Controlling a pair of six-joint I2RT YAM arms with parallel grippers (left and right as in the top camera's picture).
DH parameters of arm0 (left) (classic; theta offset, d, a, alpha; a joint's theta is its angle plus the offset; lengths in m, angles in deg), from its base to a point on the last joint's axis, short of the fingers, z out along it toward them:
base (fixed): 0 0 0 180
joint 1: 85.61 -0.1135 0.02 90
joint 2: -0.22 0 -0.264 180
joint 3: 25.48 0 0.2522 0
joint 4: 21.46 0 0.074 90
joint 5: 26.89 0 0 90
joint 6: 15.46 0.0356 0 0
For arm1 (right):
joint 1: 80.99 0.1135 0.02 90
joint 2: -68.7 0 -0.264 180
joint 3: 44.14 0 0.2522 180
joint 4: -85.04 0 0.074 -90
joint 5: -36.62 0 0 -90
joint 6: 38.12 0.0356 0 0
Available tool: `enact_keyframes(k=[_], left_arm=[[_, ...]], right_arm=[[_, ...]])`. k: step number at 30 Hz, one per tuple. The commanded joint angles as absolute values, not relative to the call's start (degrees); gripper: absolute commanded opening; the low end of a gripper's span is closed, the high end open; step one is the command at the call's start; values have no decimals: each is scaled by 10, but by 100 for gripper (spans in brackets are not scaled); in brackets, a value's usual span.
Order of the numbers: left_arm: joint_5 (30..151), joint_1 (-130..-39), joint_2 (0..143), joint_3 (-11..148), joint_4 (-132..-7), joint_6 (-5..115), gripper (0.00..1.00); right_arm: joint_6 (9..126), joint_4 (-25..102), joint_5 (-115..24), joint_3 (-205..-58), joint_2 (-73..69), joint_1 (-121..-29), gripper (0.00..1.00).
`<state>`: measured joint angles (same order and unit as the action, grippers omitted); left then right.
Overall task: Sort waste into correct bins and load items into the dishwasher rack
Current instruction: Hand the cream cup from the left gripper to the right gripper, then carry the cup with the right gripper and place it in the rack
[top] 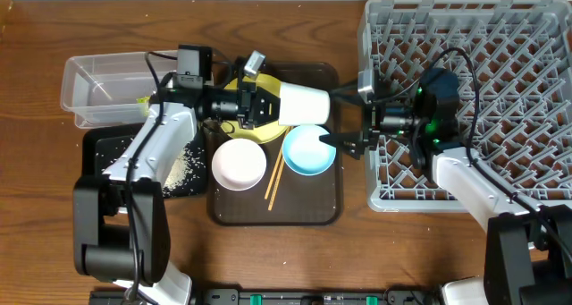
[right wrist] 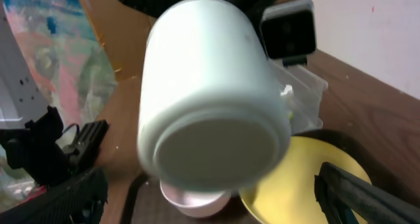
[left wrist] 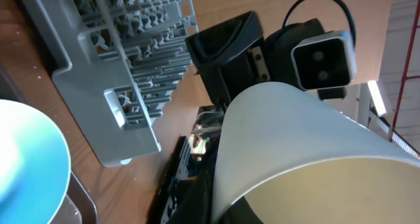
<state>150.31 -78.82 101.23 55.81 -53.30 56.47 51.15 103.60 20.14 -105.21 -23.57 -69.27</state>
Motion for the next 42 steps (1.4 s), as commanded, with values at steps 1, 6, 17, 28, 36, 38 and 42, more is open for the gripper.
enact_keyframes(k=[1, 6, 17, 28, 36, 38, 42], left_arm=[[1524, -777, 1012, 560, -533, 565, 6], [1517, -765, 1012, 560, -533, 565, 6], [1505, -762, 1012, 560, -533, 565, 6], [1505, -762, 1012, 560, -533, 565, 7], [1455, -763, 1012, 560, -533, 567, 41], [1415, -763, 1012, 560, -533, 566, 51], [1308, -774, 1012, 560, -536, 566, 60]], right_arm=[[545, 1055, 196, -1060, -237, -686, 99], [584, 1094, 196, -1060, -237, -686, 99], [596, 1112, 197, -1060, -237, -680, 79], [596, 1118, 195, -1060, -237, -679, 61], [597, 1118, 195, -1060, -237, -680, 53], [623, 1118, 179, -1060, -237, -684, 46], [673, 1118, 135, -1060, -237, -707, 25]])
